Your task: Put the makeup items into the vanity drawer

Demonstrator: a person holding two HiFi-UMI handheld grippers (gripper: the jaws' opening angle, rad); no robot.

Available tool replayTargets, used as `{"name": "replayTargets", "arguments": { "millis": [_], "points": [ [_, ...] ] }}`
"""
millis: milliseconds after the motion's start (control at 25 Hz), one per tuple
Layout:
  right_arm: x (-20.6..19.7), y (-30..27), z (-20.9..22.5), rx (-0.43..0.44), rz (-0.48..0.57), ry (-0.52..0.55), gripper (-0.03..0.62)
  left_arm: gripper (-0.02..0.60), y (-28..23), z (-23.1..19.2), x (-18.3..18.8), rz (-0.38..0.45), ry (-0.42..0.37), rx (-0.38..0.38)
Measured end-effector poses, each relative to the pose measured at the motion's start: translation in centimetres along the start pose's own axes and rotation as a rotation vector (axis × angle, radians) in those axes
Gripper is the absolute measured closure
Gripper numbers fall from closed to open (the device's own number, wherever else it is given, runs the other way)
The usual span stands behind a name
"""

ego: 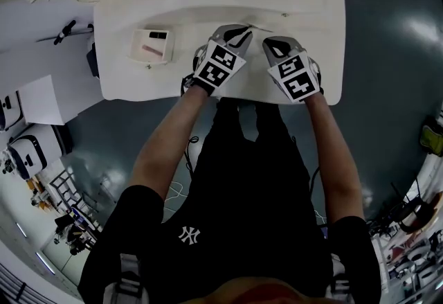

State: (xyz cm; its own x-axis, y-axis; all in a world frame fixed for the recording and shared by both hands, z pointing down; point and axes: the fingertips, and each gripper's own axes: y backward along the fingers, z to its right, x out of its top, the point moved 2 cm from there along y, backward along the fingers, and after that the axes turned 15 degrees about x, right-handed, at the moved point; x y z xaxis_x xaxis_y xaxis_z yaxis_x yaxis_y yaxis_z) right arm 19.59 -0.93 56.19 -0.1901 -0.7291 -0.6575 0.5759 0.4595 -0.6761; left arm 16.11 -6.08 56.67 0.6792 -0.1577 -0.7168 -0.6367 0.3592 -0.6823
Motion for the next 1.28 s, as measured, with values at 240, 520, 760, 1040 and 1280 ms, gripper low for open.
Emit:
{"name": "replayTargets", "arguments": {
  "millis": [240,520,760,1040,1280],
  "points": [
    [-0.6,0.0,1.5,0.025,0.016,-0.036,0.571,0.495,-2.8,0.1,-0.9,-0.073,-0.200,-0.020],
    [-0.7,-0.4,2.9,0.027,0.016,-0.060,0.571,0.482,-4.9,0.3,-1.9,-0.114,-0.364,-0.103],
    [-0.6,-0.2,3.3,0.021,0.011,-0.069,0.571,0.483,-5.7,1.1,-2.3,-0.136,-0.432,-0.170],
    [-0.8,-0.2,3.3,0.012,0.009,-0.083,0.571,0.525,-5.8,1.3,-2.6,-0.145,-0.392,-0.235],
    [-0.7,0.2,3.0,-0.002,0.020,-0.091,0.571,0.534,-5.5,1.4,-2.5,-0.143,-0.349,-0.224]
  ]
}}
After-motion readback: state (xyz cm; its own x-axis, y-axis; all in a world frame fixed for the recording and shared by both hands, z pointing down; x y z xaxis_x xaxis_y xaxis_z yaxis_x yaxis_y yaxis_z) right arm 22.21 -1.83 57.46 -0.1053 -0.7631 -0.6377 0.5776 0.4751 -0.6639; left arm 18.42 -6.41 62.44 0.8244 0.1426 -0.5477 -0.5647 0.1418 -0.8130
